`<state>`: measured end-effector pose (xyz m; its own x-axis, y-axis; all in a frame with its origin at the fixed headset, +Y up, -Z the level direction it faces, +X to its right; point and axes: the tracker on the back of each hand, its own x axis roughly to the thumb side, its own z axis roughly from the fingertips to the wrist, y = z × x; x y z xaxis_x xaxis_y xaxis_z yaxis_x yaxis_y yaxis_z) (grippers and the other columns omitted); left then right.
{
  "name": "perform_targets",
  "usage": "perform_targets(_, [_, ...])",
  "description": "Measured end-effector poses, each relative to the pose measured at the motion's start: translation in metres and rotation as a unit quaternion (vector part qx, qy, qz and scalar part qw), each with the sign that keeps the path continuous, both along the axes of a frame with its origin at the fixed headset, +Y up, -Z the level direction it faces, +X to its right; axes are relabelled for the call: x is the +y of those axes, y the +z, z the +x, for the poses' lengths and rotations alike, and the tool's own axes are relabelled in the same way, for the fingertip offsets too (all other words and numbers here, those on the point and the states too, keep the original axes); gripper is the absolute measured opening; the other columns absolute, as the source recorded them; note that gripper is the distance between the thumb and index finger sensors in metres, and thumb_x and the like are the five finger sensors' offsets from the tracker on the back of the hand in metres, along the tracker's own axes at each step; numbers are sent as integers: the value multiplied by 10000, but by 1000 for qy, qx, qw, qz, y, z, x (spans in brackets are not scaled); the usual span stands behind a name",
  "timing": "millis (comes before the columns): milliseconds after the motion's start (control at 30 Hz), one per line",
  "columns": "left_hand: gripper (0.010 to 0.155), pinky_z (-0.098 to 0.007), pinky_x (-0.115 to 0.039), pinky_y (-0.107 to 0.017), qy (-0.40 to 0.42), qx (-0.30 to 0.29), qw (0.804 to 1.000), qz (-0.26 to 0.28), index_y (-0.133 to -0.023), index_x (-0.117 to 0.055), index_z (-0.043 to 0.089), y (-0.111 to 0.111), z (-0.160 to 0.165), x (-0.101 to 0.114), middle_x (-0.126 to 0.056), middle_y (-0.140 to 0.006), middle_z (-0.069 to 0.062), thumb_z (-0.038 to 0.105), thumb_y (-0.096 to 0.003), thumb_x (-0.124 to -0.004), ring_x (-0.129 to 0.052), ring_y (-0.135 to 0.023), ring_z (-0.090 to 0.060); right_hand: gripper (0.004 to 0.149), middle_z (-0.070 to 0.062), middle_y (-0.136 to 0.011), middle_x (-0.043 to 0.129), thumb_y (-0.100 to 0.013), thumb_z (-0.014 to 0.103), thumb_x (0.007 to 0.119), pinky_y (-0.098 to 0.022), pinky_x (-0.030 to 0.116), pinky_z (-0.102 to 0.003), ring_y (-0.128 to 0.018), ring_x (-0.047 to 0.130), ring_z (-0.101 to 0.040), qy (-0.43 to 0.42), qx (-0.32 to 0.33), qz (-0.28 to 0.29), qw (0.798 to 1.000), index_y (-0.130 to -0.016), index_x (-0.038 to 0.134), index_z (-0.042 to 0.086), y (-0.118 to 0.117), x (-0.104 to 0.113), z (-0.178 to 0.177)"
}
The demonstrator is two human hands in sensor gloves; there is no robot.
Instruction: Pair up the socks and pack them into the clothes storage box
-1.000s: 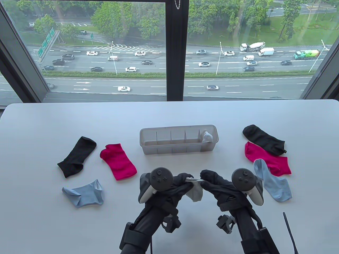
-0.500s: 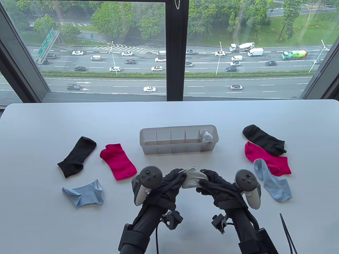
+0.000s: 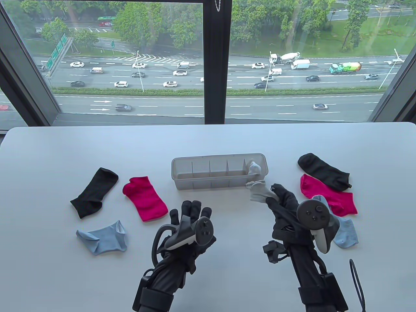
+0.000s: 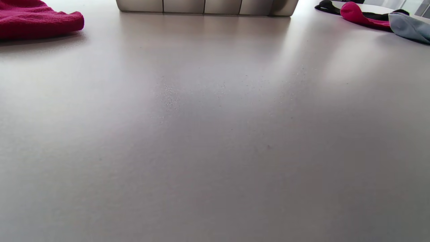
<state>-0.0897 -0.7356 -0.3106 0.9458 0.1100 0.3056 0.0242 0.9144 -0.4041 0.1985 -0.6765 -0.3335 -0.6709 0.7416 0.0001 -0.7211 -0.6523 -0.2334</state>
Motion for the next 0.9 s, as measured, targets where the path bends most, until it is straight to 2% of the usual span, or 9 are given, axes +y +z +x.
perform_targets(133, [761,-681,6,-698,4,-1,1000,-8,-1111,32,201,-1,0,0,163,-1140,-135,496,-627,-476,177,-1031,-426,579,-162,-999,756,-590,355,764,-663,784,-436,-794,905,-227,71,-22,-15,997,-1086,540,160,-32,17,-23])
perform_targets(300, [742,-676,7,-701,50,22,999,1,-1099,44,207,-5,-6,9,156,-1141,-137,465,-632,-472,171,-1032,-427,561,-75,-994,776,-596,447,741,-719,737,-422,-835,866,-175,222,-54,-74,971,-1069,539,225,-80,29,-61])
perform_targets(467, [734,-674,8,-701,82,41,996,-1,-1102,36,201,-8,-15,14,152,-1143,-138,455,-634,-469,169,-1031,-428,551,-15,-1039,746,-609,477,725,-791,633,-460,-930,778,-184,288,-64,-119,948,-1079,524,275,-108,10,-85])
perform_targets(567, [738,-674,5,-701,81,41,996,0,-1095,49,197,-8,-15,13,151,-1143,-139,453,-635,-468,168,-1031,-429,540,16,-1075,722,-612,489,718,-823,559,-502,-1022,685,-224,352,-68,-136,924,-1080,524,301,-118,-6,-95])
perform_targets(633, [743,-674,6,-702,77,40,996,0,-1083,68,196,-9,-14,13,154,-1141,-139,453,-635,-466,169,-1031,-428,530,32,-1143,633,-623,497,702,-855,437,-553,-1136,514,-264,355,-48,-149,922,-1087,502,335,-120,-14,-99])
perform_targets(700, [744,-673,5,-702,73,36,997,-2,-1081,73,195,-8,-12,11,158,-1139,-140,454,-635,-464,171,-1029,-430,522,-14,-1226,507,-629,512,670,-859,358,-584,-1188,351,-314,348,-43,-168,921,-1097,526,331,-123,-19,-102])
perform_targets(767, [748,-674,4,-702,65,33,997,-1,-1076,81,191,-8,-10,10,159,-1138,-140,454,-635,-463,172,-1028,-430,513,-38,-1290,368,-654,510,574,-852,272,-600,-1197,209,-333,333,-20,-198,922,-1133,519,334,-124,-22,-100])
perform_targets(900, [748,-674,1,-702,60,30,998,0,-1076,79,187,-6,-8,10,159,-1136,-143,453,-635,-463,170,-1025,-433,575,-75,-1303,165,-641,501,526,-820,131,-595,-1145,14,-346,267,37,-221,937,-1177,401,336,-122,-25,-91])
